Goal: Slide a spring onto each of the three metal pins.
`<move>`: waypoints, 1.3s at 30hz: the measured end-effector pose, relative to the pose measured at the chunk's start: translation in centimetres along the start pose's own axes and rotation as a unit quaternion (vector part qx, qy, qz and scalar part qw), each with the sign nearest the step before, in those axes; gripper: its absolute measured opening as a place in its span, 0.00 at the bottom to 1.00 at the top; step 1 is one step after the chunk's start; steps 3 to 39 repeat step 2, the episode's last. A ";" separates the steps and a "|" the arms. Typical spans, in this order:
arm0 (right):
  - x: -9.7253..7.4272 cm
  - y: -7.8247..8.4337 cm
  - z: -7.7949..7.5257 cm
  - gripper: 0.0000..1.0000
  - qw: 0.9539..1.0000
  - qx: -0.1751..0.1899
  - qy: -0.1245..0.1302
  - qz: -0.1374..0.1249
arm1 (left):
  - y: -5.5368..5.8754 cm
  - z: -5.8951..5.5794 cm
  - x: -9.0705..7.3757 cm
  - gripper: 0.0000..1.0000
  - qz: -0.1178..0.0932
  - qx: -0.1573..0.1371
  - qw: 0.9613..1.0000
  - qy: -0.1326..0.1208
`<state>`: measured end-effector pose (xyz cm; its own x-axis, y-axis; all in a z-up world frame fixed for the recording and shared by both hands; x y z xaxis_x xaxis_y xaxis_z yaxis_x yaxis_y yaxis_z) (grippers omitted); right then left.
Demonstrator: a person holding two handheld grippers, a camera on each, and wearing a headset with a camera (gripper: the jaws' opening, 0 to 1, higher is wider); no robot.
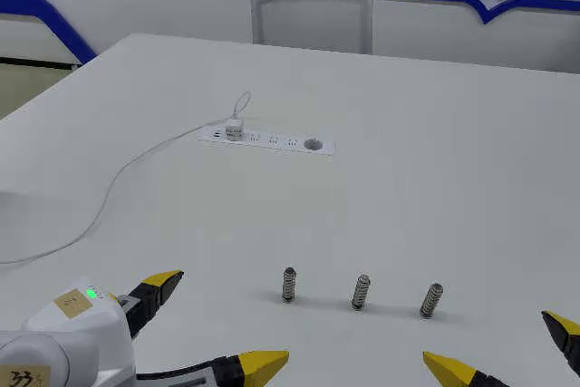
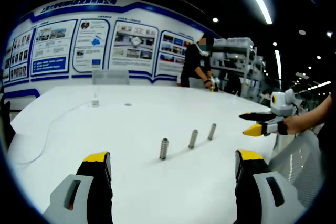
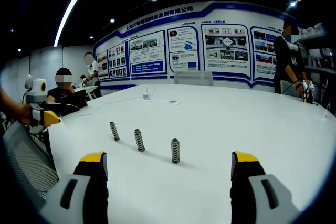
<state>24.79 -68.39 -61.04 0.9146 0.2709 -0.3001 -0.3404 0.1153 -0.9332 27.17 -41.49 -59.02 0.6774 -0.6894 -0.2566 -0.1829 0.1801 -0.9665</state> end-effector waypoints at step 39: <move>-0.1 0.0 -0.2 0.99 1.000 -0.007 0.003 0.001 | 0.1 0.1 0.0 1.00 0.002 -0.001 1.000 -0.001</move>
Point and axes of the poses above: the centre of the closed fingertips' face, and the gripper's own axes: x roughly forward along the fingers, z roughly to its left, y roughly out of its underside, the point moved 1 cm from there along -x, roughly backward along the fingers, and after that the axes turned 10 degrees about x, right-handed, at the moved point
